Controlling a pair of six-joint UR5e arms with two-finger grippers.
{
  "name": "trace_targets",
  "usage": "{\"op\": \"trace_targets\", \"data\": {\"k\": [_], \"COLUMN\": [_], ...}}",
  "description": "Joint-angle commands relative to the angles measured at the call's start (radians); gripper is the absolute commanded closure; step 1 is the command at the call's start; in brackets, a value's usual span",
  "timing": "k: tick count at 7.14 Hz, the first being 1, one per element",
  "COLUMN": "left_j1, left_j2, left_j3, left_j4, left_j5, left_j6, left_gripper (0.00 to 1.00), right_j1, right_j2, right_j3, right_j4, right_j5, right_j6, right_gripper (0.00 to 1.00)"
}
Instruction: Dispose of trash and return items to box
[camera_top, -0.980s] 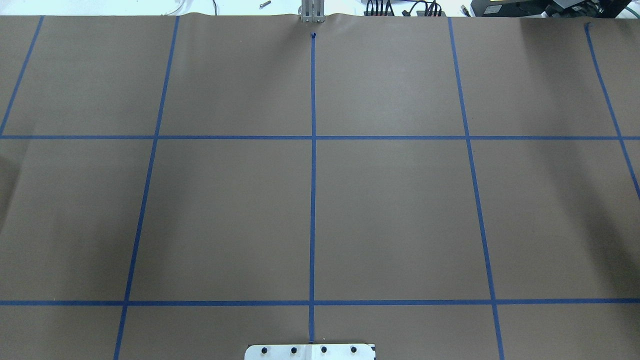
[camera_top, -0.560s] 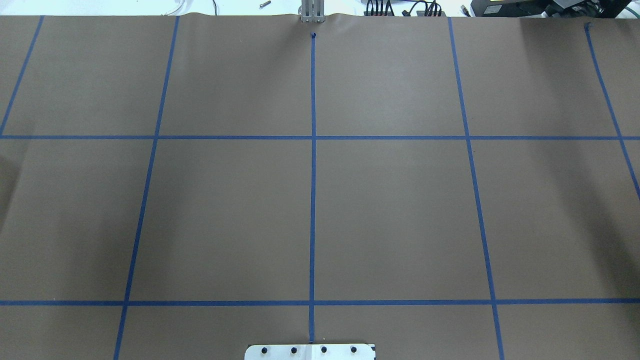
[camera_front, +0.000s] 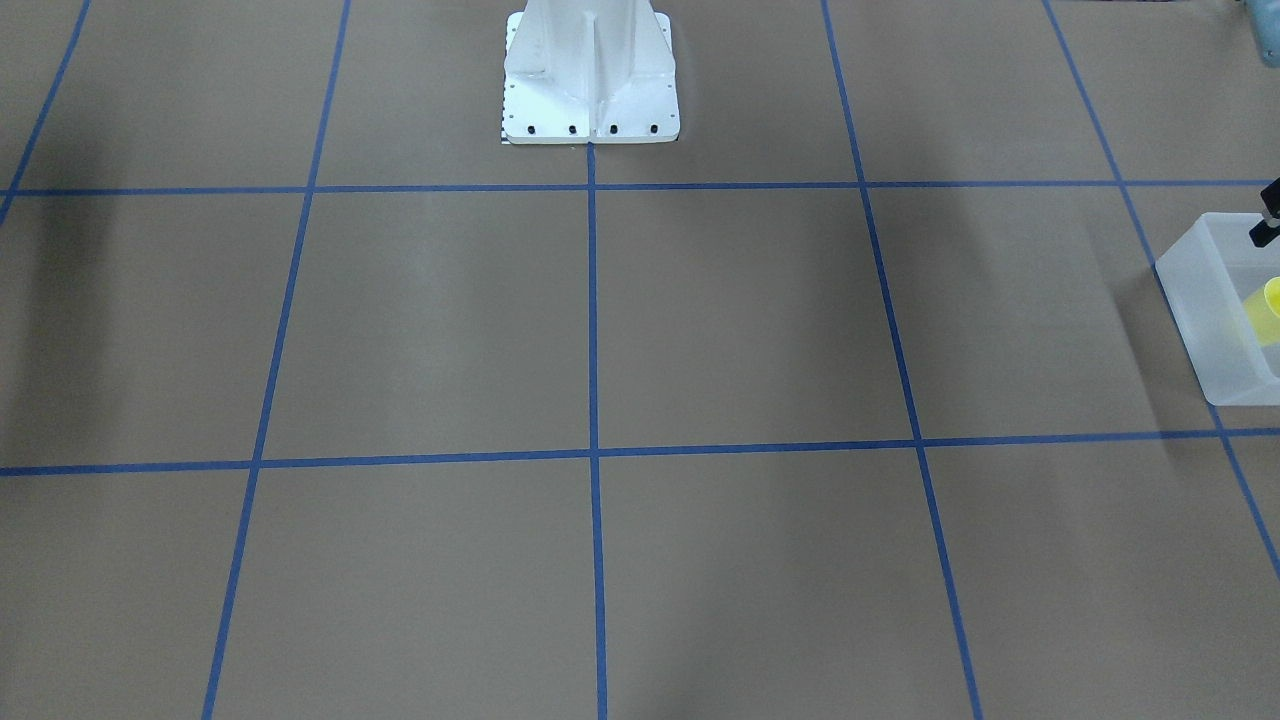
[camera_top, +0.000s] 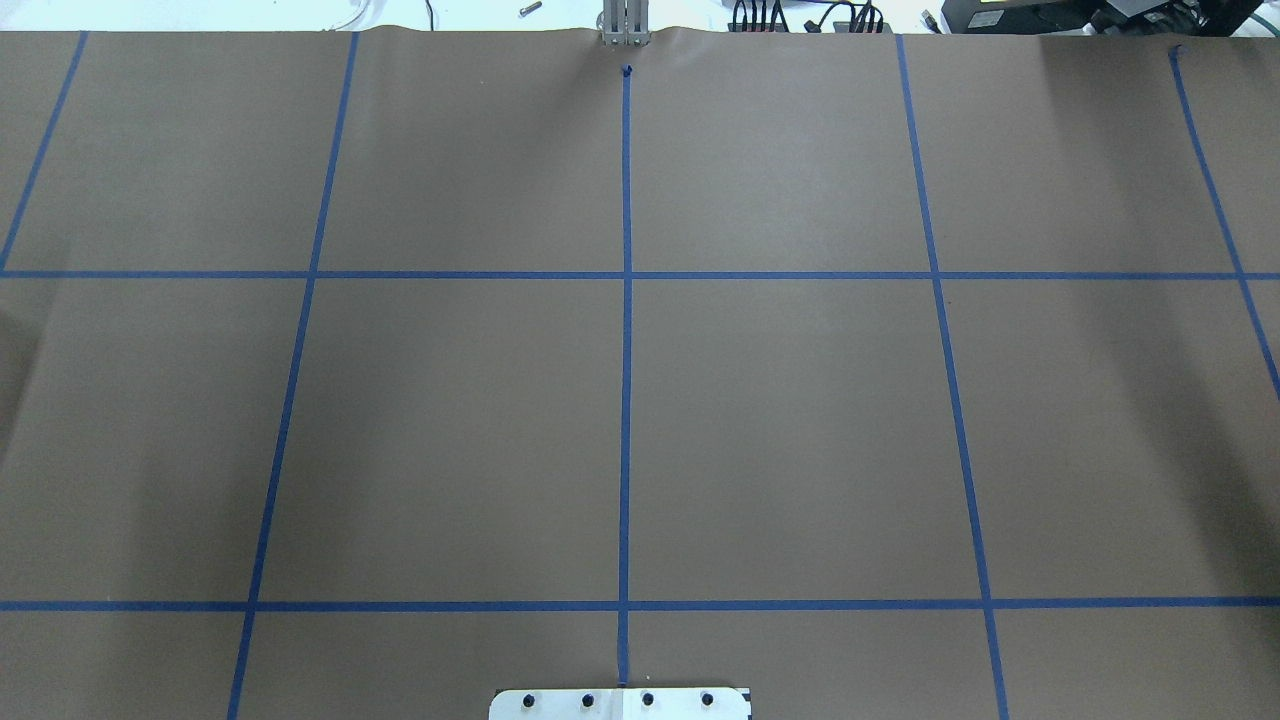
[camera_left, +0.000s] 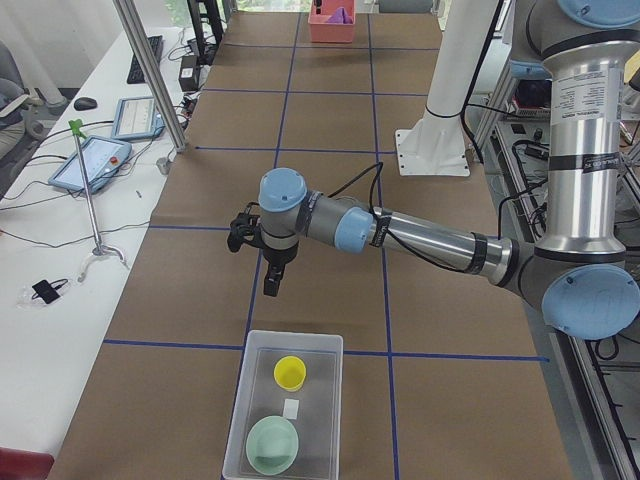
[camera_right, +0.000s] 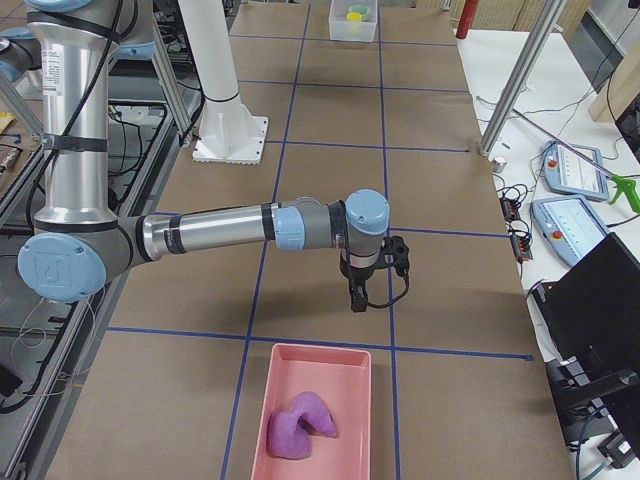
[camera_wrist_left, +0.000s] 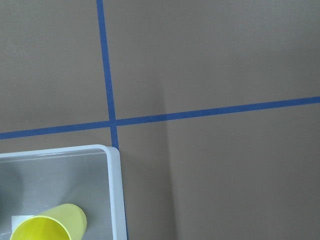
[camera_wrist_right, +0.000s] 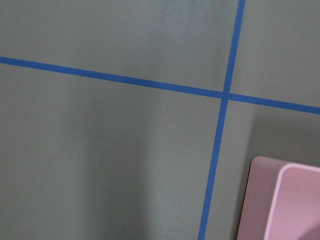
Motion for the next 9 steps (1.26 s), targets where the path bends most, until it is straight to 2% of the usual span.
{"op": "trace_targets", "data": {"k": [1,4,9], "left_j1": [0.001,0.002,-0.001], "left_j2": [0.004,-0.027,-0.013], "left_j3": [0.001,0.013,0.012], "left_j4": [-0.002,-0.020,-0.017], "left_j5": [0.001,0.005,0.007], "left_j6": [-0.007,-0.002,-0.010], "left_gripper": [0.02,0.02,0.02], "right_j1": [-0.001,0.000,-0.020], "right_j2": [0.012,0.023,0.029], "right_j3": [-0.006,-0.003,0.005], "right_j4": [0.002,0.002,0.001], "right_j5": [0.003,0.003,0.035], "right_j6": [-0.003,-0.004,-0.010], "right_gripper": [0.00,0.00,0.00]}}
